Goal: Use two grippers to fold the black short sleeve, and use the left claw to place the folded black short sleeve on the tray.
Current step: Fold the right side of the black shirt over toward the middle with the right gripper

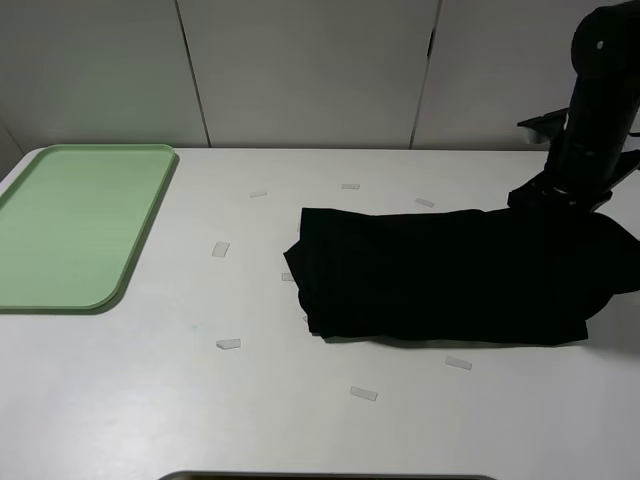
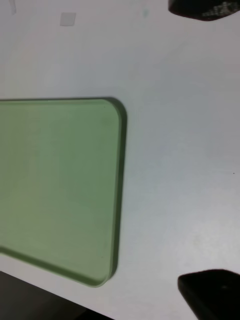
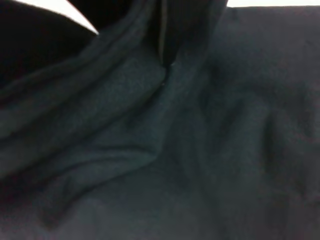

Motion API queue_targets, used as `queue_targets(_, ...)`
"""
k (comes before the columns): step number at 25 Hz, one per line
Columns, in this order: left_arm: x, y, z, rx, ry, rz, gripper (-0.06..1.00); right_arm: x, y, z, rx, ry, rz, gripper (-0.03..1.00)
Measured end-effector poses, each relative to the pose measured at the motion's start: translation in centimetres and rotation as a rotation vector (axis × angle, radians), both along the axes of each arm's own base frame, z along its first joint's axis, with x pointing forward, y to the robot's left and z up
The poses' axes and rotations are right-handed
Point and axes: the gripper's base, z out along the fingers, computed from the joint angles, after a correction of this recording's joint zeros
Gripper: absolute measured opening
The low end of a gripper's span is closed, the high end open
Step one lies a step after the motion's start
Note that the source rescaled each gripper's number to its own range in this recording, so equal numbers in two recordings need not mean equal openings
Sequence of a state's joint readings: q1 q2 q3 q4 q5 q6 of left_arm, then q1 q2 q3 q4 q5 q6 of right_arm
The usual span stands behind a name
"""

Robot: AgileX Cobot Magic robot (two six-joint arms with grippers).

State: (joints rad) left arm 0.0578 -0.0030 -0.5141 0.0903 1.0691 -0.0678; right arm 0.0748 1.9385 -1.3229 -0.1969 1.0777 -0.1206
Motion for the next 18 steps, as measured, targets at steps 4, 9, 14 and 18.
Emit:
queue_targets(4, 0.0, 0.0, 0.0, 0.000, 0.000, 0.000, 1.00, 0.0, 1.2, 0.0, -0.017, -0.003, 0.040, 0.08)
queue_targets(9, 0.0, 0.0, 0.0, 0.000, 0.000, 0.000, 1.00, -0.1, 2.6, 0.0, -0.017, -0.004, 0.076, 0.08)
queue_targets(14, 0.0, 0.0, 0.0, 0.000, 0.000, 0.000, 1.00, -0.3, 3.7, 0.0, -0.008, -0.004, 0.102, 0.08)
queue_targets(18, 0.0, 0.0, 0.0, 0.000, 0.000, 0.000, 1.00, -0.3, 3.8, 0.0, -0.003, -0.003, 0.099, 0.08)
